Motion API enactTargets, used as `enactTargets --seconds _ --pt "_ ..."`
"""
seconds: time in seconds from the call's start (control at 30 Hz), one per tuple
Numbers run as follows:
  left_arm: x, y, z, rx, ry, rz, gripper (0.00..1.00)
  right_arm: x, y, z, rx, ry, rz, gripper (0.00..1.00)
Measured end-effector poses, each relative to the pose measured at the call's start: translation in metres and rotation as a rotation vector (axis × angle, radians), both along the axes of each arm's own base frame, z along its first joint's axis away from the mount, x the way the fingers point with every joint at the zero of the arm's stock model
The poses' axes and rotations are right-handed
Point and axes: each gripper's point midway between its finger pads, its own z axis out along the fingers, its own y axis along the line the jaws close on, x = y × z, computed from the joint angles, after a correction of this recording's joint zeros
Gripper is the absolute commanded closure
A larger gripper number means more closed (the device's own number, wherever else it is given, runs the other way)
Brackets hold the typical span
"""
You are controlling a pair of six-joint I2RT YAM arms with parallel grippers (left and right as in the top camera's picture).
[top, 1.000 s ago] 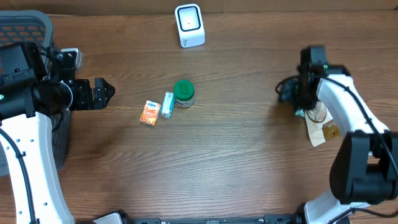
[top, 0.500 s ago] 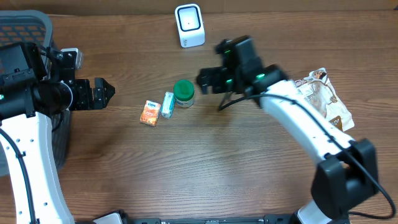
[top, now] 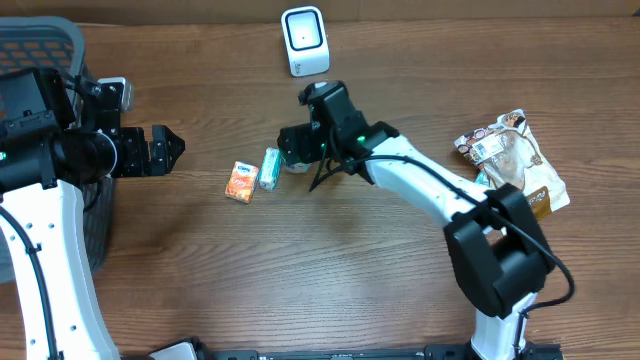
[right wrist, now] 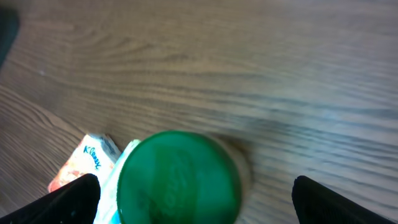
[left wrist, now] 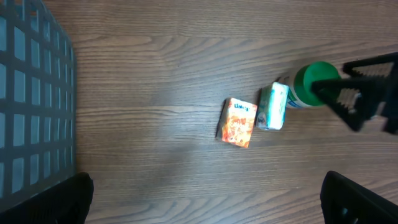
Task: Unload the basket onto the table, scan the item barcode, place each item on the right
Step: 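Reach the right gripper to the green-capped jar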
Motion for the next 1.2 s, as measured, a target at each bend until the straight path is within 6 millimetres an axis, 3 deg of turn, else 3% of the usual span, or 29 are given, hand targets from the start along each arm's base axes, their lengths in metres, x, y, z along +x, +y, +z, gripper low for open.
enactTargets --seconds 0.2,0.5,0.73,1.1,1.2 --pt "0.0 0.0 0.0 0.0 0.0 0.0 0.0 -0.015 0.02 -0.003 -0.014 -0.011 0.065 0.0" --pt "0.0 0.0 0.0 0.0 0.0 0.0 0.0 -0.025 0.011 -0.013 -0.088 0.008 0.114 0.08" --pt "0.0 0.0 0.0 0.0 0.0 0.0 0.0 -0.021 0.005 -0.014 -0.127 -0.017 0.113 0.17" --pt "0.0 0.0 0.0 0.0 0.0 0.0 0.0 -0.005 0.017 0.001 -0.084 -0.115 0.12 0.15" --pt "0.0 0.0 0.0 0.0 0.0 0.0 0.0 -0.004 0.019 -0.003 -0.081 -0.115 0.122 0.12"
